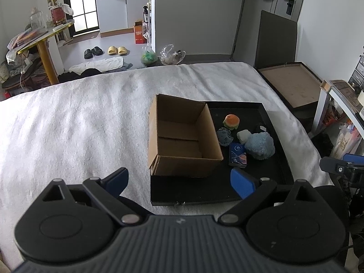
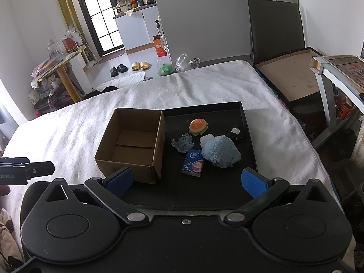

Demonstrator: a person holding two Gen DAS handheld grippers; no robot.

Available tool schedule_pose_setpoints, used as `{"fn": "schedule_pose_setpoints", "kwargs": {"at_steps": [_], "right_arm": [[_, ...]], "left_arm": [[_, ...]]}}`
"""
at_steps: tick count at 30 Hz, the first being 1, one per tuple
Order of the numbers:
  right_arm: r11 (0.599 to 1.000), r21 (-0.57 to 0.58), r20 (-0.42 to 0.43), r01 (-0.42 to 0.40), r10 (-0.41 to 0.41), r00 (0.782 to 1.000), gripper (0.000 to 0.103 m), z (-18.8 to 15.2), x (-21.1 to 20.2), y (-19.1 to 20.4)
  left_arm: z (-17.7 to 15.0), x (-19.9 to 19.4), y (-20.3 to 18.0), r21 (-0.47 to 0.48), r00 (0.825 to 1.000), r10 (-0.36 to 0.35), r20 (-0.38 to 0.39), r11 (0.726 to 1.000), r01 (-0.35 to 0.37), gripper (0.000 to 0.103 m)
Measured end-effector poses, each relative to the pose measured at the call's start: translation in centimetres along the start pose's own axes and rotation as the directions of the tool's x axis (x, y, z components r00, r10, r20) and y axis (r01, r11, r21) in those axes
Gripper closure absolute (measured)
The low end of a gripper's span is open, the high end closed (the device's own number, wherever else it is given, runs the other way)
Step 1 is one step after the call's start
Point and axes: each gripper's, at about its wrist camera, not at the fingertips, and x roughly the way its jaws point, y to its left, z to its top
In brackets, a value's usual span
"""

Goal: Organize soft objects

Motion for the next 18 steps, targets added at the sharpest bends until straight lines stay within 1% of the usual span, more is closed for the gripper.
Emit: {"fn": "schedule_pose_setpoints", "kwargs": {"at_steps": [18], "right_arm": [[1.000,-0.015,-0.006,0.005,-0.005,1.000,0.000,0.01,0.03,0.18]], "left_arm": [[0.00,0.24,-0.08,0.006,1.000,-0.005,-0.007,1.000,0.005,0.007]]}}
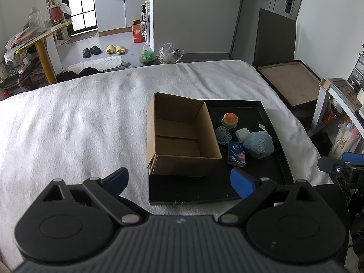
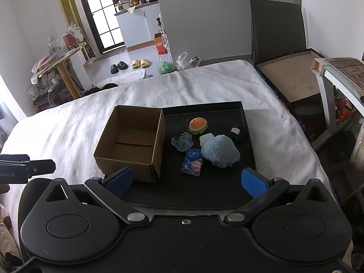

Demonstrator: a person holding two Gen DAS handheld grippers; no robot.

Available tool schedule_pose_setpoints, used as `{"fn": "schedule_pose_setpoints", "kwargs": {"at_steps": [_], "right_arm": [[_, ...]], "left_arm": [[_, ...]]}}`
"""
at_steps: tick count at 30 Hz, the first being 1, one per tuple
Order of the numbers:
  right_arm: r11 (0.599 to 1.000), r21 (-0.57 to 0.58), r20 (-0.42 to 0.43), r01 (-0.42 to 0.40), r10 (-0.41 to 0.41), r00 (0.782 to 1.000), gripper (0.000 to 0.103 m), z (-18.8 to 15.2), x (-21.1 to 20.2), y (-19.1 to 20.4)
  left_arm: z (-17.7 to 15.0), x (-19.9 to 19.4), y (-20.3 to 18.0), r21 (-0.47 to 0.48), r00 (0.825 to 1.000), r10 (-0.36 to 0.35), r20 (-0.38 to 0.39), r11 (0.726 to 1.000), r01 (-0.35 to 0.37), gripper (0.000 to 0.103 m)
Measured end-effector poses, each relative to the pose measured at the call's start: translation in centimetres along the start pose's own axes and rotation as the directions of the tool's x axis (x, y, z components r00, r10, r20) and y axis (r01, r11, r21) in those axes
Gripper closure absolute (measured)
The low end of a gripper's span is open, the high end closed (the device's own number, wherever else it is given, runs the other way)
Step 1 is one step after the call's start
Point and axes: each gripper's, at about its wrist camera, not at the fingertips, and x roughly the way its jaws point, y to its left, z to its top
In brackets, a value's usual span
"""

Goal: Organize soft objects

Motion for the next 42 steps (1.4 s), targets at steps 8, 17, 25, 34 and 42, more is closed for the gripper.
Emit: {"fn": "schedule_pose_setpoints", "kwargs": {"at_steps": [8,17,25,34,42], "right_arm": [[1.000,0.000,-0.005,0.005,-0.005,1.000,0.000,0.1,0.1,0.0],[1.000,-0.006,-0.007,0.007,-0.007,1.000,0.000,0.1,0.3,0.0],[1.000,-0.007,-0.011,0.010,-0.010,1.000,0.000,0.1,0.5,0.0],[1.000,-0.007,-0.022,0.015,-0.015,1.000,0.000,0.3,1.3,0.1],[1.000,0.012,-0.019,0.018,-0.018,1.000,0.000,0.4,2.0,-0.2]], "left_arm": [[0.3,0.1,-0.1,0.001,1.000,-0.002,-0.001,1.000,0.002,0.007],[0.2,0.3,-0.2,-0.001,1.000,0.001,-0.003,1.000,-0.001,0.007],[0.3,0.7,0.1,-0.010,1.000,0.003,-0.010,1.000,-0.003,0.007],[0.6,1.5,0.5,-0.022,1.000,0.009,-0.016,1.000,-0.009,0.007],[0.9,2.8,1.2,-0.049,0.999,0.021,-0.024,0.999,-0.022,0.008]]}}
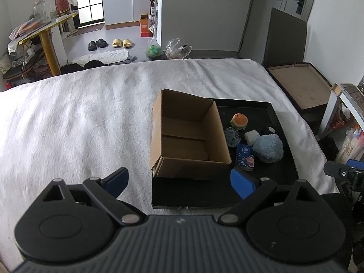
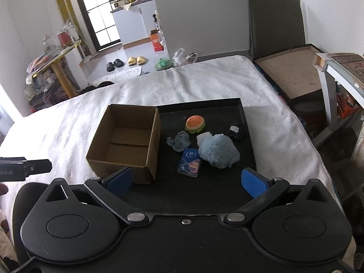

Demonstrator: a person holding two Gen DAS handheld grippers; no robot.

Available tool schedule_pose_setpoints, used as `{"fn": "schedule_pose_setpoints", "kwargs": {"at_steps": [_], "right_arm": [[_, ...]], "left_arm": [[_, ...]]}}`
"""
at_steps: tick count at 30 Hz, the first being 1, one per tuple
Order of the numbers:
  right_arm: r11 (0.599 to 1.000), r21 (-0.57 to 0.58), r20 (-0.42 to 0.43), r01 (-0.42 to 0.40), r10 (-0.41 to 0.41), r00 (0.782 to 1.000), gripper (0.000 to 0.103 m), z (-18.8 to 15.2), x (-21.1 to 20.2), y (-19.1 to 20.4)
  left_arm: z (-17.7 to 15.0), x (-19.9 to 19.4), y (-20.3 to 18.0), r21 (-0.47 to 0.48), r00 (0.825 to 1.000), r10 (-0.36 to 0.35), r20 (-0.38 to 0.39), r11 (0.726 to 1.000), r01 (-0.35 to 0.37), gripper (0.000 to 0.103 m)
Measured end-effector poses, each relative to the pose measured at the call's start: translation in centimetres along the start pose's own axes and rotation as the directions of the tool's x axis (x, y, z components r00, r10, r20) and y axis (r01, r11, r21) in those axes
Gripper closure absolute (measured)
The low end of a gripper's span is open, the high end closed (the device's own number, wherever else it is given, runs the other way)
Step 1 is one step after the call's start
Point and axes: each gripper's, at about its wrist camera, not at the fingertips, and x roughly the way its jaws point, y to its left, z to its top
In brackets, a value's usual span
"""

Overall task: Organize soft objects
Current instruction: 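Move the right tool to the blue fluffy plush and close on it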

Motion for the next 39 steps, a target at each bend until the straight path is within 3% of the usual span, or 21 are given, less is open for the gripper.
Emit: {"fn": "schedule_pose_setpoints", "kwargs": {"at_steps": [10,22,39], "right_arm": [[1.000,0.012,-0.037,-0.004,0.005,0.999,0.001,0.6,2.6,-0.4],[1.000,-0.010,-0.088,0.018,-0.019,0.996,0.005,1.4,6.5,-1.4],[0.996,-0.083,-0.170,0.019,-0.033,0.985,0.011,1.9,12.9,-3.6]], "left_arm": [[0.7,2.8,0.7,-0.020,0.999,0.032,-0.022,0.999,-0.033,0.010],[1.3,7.1,1.0,-0.048,0.992,0.062,-0.106,0.997,-0.068,0.010],[2.7,12.6,-0.3,-0.015,0.976,0.128,-0.177,0.991,-0.132,0.026]]}}
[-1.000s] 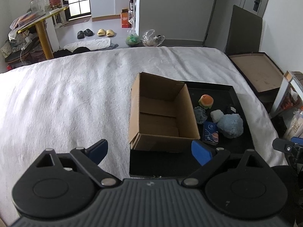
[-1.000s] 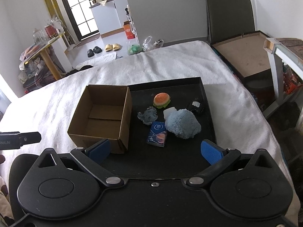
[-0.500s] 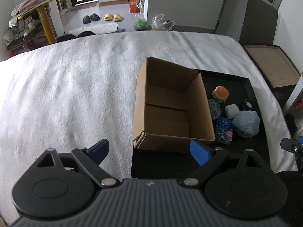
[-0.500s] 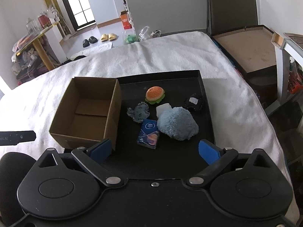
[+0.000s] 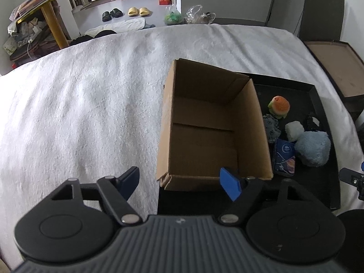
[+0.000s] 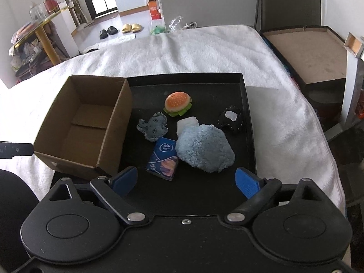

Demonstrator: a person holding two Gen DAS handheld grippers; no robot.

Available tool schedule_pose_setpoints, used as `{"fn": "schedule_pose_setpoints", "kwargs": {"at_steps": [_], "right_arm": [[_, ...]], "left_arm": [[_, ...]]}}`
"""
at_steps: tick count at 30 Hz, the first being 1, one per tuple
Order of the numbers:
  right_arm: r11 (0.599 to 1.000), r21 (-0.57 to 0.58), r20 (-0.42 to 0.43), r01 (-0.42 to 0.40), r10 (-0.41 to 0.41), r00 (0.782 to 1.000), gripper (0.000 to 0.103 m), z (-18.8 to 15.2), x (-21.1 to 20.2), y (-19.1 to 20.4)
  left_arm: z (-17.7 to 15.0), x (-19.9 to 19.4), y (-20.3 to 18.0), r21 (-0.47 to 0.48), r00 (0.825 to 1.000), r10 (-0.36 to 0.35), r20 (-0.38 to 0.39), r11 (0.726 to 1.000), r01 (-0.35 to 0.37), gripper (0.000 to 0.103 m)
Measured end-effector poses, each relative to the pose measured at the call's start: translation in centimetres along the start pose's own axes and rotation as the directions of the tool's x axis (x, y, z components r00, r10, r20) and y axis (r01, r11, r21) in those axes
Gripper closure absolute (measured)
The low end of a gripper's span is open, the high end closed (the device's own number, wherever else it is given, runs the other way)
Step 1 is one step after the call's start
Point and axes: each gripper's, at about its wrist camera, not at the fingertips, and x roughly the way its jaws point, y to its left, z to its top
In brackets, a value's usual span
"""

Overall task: Organize soft objects
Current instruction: 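Move the right tool to the blue fluffy plush and close on it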

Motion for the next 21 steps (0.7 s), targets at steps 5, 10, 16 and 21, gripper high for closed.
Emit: {"fn": "schedule_pose_setpoints", "kwargs": {"at_steps": [5,10,16,21], "right_arm": [[1.000,-0.014,-0.032,-0.007,0.006,0.999,0.013,0.3,1.8,-0.8],[0.999,-0.053,-0.055,0.004,-0.006,0.998,0.013,0.4,3.6,-1.3],[0.997,-0.080,-0.075,0.006,-0.012,0.997,0.013,0.4,5.4,-1.9],[0.994,-0.112,-0.088,0.006,-0.015,0.996,0.013,0.2,6.7,-2.1]], "left_arm": [[0.5,1.4,-0.3,0.009,0.999,0.034,-0.016,0.999,-0.034,0.028],[0.9,2.7,-0.6,0.021,0.997,0.074,-0.027,0.997,-0.073,0.030],[1.2,3.8,-1.1,0.031,0.993,0.104,-0.049,0.994,-0.103,0.037],[1.3,4.8,-1.6,0.042,0.988,0.143,-0.061,0.989,-0.141,0.043]]}}
